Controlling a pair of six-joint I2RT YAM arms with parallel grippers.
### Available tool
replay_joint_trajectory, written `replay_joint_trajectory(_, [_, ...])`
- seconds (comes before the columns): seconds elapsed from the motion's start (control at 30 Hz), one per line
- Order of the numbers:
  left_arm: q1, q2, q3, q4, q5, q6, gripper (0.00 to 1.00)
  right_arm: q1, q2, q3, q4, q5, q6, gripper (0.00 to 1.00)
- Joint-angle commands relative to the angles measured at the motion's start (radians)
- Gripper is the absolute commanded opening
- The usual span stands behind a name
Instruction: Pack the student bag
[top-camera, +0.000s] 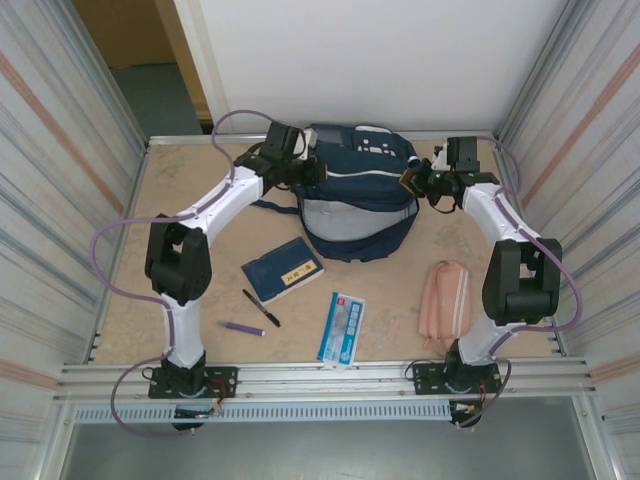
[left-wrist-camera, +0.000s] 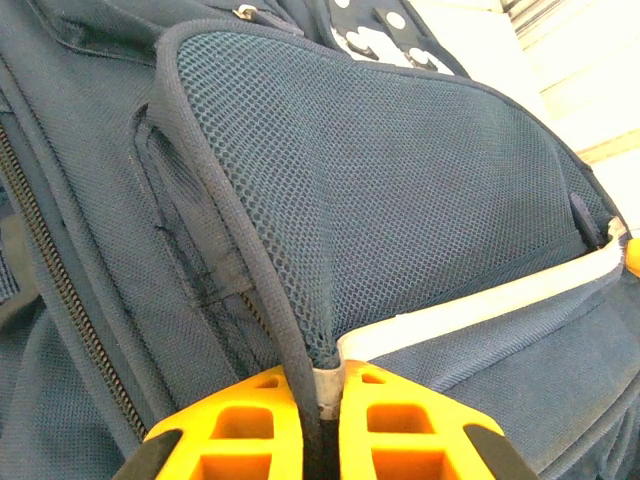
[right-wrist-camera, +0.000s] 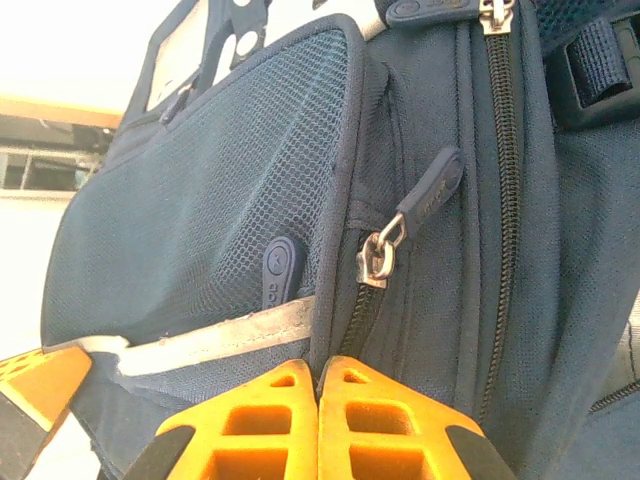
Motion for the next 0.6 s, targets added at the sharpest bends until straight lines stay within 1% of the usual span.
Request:
replay_joint_trajectory(0.0, [-0.033, -0.048, 0.066, 0.114, 0.073, 0.040, 0.00, 0.058, -0.043, 0.065, 0.039, -0.117, 0.016, 0.01])
replay_joint_trajectory(0.17, [-0.033, -0.040, 0.070, 0.122, 0.086, 0.023, 0.00, 0.054, -0.056, 0.068, 0.035, -0.103, 0.011, 0.02])
replay_joint_trajectory(0.27, [-0.033, -0.047, 0.034, 0.131, 0.087, 0.003, 0.00, 0.054, -0.055, 0.057, 0.049, -0.120, 0.029, 0.02])
replay_joint_trajectory(0.37, [-0.032, -0.049, 0.001, 0.136, 0.091, 0.002, 0.00, 0.057, -0.054, 0.032, 0.049, -0.097, 0.014, 0.03])
replay_joint_trajectory(0.47, [-0.036, -0.052, -0.067, 0.158, 0.087, -0.009, 0.00, 0.058, -0.040, -0.007, 0.052, -0.065, 0.008, 0.03])
replay_joint_trajectory(0.57, [-0.043, -0.043, -0.157, 0.222, 0.105, -0.049, 0.00, 0.058, -0.032, -0.070, 0.084, -0.061, 0.024, 0.03])
